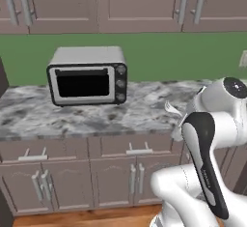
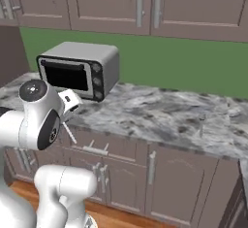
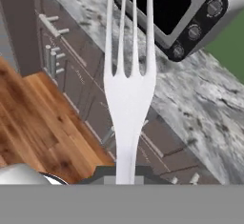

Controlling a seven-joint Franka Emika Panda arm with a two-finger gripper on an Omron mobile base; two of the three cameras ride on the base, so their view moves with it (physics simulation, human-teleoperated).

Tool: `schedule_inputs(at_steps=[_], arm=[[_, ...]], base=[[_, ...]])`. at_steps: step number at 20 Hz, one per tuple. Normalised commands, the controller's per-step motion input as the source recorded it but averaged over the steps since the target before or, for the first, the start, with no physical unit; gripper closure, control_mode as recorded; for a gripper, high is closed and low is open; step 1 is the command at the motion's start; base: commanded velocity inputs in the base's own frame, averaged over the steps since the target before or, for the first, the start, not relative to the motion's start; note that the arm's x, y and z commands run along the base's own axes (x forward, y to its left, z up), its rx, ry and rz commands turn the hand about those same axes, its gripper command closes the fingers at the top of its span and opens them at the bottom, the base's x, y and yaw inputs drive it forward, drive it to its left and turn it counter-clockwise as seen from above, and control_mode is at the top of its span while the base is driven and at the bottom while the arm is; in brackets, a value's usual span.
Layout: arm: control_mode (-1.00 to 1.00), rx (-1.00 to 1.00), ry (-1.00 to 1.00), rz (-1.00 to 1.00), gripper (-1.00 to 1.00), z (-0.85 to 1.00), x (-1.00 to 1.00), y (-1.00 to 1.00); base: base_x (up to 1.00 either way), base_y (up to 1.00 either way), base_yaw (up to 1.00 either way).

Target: Take the fork and place it on the left side of the plate. Then take the spoon and place it on the right side of the plate. Make sure they're directly next to the plate.

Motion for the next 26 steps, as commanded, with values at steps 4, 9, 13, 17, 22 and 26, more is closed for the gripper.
schedule_inputs(at_steps=[4,9,13,17,22,26], arm=[[1.00,0.00,0.00,0.00,1.00,0.00,0.00,0.00],[1.00,0.00,0.00,0.00,1.00,0.00,0.00,0.00],[1.00,0.00,0.00,0.00,1.00,0.00,0.00,0.00],[1.00,0.00,0.00,0.00,1.00,0.00,0.00,0.00],[1.00,0.00,0.00,0.00,1.00,0.00,0.00,0.00],[1.00,0.00,0.00,0.00,1.00,0.00,0.00,0.00]], base=[[-0.50,0.95,0.32],[-0.34,0.98,0.40],[-0.29,0.98,0.43],[-0.28,0.95,0.44],[-0.25,0.92,0.45],[-0.23,0.90,0.46]])
